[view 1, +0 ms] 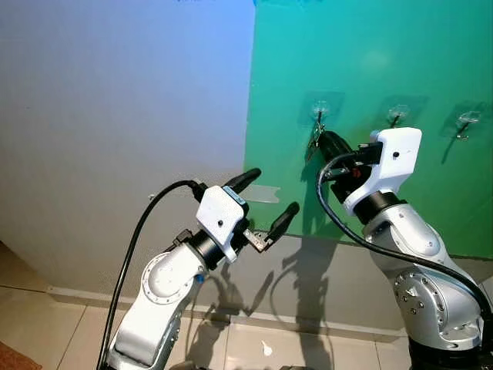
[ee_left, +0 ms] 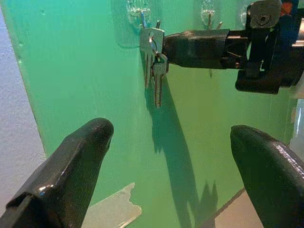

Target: Hang keys on a hook

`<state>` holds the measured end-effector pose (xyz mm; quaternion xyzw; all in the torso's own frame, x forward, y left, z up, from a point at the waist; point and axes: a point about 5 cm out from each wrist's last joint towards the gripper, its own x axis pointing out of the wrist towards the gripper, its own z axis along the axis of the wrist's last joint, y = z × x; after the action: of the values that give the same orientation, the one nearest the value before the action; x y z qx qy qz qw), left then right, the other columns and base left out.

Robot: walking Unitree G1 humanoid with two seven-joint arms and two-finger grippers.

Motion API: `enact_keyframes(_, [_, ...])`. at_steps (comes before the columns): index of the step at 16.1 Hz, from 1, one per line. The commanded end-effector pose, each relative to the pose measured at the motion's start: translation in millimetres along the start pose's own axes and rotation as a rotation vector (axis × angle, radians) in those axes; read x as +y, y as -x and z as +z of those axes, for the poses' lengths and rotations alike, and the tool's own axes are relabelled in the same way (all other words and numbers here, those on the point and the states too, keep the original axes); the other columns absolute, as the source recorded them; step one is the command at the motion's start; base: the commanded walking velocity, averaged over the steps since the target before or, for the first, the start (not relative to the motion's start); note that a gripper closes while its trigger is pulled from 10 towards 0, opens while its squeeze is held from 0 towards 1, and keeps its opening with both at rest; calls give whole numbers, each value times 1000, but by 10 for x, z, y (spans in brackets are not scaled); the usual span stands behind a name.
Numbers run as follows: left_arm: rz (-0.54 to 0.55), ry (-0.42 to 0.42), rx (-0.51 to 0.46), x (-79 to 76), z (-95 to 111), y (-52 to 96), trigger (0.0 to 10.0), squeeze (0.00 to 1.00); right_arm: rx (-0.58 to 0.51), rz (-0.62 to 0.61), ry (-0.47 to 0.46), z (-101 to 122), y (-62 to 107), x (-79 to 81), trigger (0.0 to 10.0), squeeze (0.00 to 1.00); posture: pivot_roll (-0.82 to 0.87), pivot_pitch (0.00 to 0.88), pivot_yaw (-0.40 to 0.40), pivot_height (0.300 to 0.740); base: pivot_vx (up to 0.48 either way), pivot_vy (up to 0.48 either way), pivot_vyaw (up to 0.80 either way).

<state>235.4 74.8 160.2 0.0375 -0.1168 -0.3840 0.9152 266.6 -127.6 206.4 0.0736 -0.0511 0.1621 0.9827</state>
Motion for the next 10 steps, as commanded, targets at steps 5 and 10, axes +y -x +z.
enact_keyframes(5, [-17, 3, -16, -7, 30, -7, 10000, 0, 63, -40, -22, -122, 14, -75, 10000, 1000, -58, 0, -45, 718, 0, 0, 0])
enact_keyframes(10, [83, -50, 129, 125, -167, 72, 10000, 0, 65, -65, -27, -244, 163, -124, 10000, 0, -60, 0, -44, 718, 0, 0, 0])
